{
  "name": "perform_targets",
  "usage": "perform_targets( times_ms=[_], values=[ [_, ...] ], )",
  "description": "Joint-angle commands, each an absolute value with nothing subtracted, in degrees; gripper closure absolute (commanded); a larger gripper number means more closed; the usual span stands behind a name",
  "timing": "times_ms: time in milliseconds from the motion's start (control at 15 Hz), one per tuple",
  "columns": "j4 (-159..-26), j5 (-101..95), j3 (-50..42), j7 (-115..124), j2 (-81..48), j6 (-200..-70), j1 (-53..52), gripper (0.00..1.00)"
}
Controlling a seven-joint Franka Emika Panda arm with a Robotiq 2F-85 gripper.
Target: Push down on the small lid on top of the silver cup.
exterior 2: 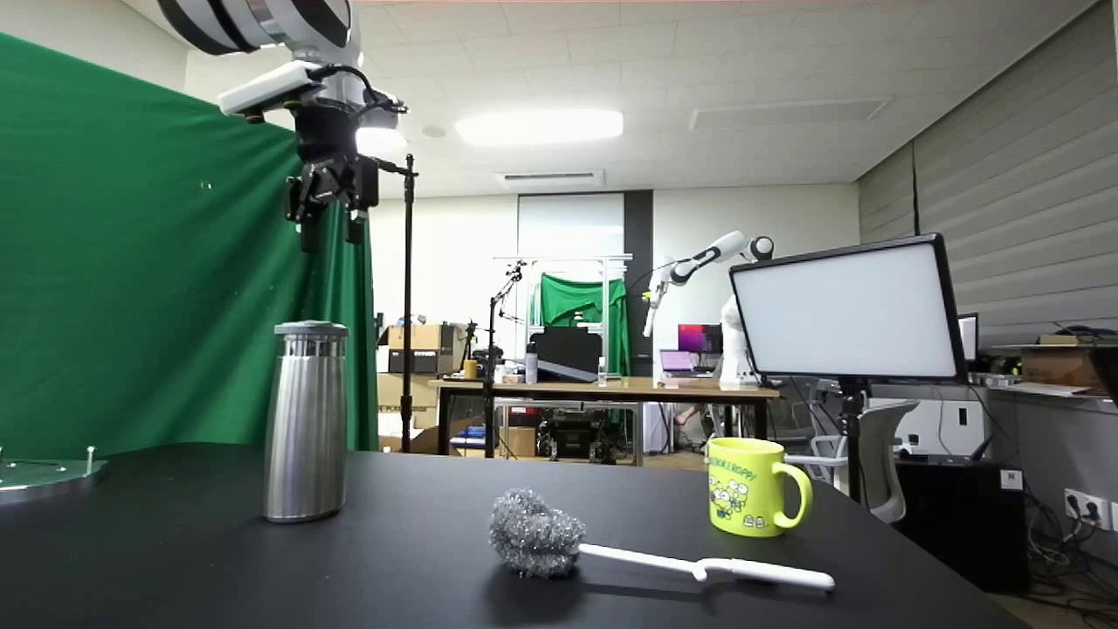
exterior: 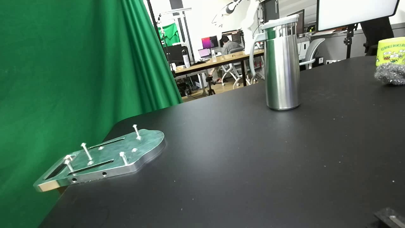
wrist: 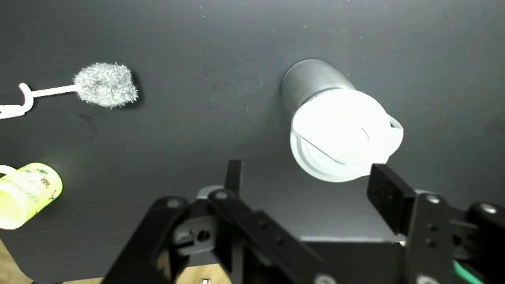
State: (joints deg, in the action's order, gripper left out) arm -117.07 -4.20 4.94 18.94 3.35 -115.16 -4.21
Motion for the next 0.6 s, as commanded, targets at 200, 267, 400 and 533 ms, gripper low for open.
perform_targets(
  times_ms=[200, 267, 400, 533],
  values=[
    [-116.97, -4.07, 4.98, 18.97, 3.55, -113.32, -3.98, 0.00],
    [-116.98, -3.98, 4.98, 18.97, 3.57, -112.74, -3.98, 0.00],
    [-116.98, -3.83, 4.98, 18.97, 3.57, -112.52, -3.98, 0.00],
    [-116.98, -3.71, 4.98, 18.97, 3.57, -112.51, -3.98, 0.00]
  ],
)
